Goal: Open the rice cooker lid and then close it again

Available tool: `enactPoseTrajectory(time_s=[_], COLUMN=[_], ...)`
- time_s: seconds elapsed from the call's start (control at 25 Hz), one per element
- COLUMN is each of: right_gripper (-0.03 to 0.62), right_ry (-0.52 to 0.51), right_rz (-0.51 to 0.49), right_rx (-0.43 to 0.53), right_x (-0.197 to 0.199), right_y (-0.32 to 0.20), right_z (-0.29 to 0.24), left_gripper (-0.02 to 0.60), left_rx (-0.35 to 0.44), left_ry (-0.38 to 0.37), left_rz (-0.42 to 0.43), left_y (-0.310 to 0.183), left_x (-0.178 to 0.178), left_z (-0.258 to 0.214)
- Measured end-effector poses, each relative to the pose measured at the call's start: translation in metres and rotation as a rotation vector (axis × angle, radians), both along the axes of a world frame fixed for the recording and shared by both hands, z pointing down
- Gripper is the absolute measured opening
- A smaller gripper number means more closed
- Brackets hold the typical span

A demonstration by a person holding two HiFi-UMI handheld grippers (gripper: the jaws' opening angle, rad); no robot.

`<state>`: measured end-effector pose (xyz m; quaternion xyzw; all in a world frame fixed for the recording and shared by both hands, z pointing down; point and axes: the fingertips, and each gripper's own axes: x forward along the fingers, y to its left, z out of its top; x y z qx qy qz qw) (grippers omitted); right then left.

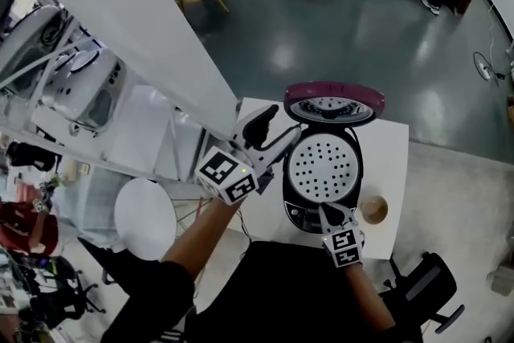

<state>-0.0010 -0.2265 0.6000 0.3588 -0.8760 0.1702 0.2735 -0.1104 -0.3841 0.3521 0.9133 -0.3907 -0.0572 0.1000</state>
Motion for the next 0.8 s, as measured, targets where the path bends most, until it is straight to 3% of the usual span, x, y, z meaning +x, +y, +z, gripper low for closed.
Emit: enactPoseTrajectory(time_s=[0.2, 0.44, 0.8], right_gripper=[0.002, 0.002, 0.002], right_ry=[-0.029, -0.039, -0.027], right_rz=[0.045, 0.06, 0.088], right_rx=[0.007, -0.01, -0.021], right_x=[0.007, 0.013, 0.029], right_y=[-0.009, -0.009, -0.013], right_z=[-0.001, 0.003, 0.005], left_gripper=[0.25, 0.25, 0.23], left_rx=[0.034, 0.015, 0.005], left_ry=[-0.086, -0.114, -0.27], left_rz=[0.036, 0.073, 0.185], left_y=[-0.046, -0.075, -0.103], left_x=[0.009, 0.025, 0.044], left_z=[-0.015, -0.01, 0.001])
